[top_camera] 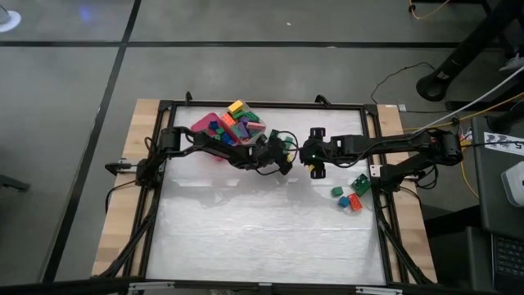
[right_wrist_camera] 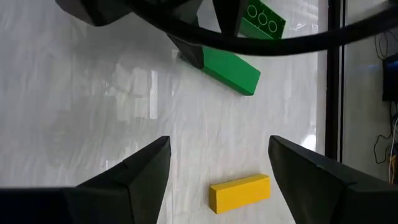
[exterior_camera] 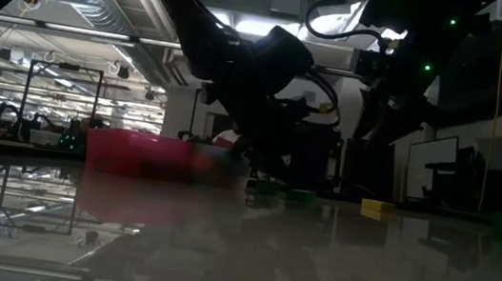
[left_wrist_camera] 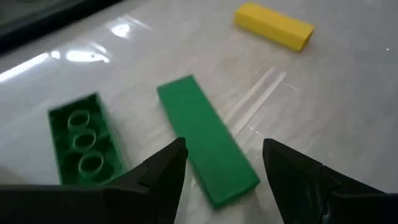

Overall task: Sort blocks by size
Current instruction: Put the big green block into the white bin

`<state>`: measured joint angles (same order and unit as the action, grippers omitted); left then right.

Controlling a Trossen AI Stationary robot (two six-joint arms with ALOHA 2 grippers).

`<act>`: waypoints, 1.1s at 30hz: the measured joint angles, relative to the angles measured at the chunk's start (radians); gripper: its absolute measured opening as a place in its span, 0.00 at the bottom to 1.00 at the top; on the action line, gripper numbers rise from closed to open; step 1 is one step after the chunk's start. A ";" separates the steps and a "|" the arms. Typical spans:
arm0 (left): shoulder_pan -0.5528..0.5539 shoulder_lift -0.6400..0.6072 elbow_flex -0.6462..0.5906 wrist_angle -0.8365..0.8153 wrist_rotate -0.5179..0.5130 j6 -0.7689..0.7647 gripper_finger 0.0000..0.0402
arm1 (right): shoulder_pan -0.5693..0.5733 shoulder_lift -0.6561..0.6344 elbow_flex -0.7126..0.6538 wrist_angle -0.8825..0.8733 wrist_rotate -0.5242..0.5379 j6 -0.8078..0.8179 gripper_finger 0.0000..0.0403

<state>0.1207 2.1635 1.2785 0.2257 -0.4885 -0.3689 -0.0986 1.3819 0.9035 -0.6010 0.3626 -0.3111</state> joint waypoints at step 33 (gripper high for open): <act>0.004 0.036 0.001 -0.023 0.007 0.037 0.28 | 0.000 0.000 0.000 0.008 -0.008 0.023 0.67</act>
<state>0.1246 2.1995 1.2793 0.2028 -0.4815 -0.3322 -0.0986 1.3823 0.9035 -0.5935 0.3550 -0.2884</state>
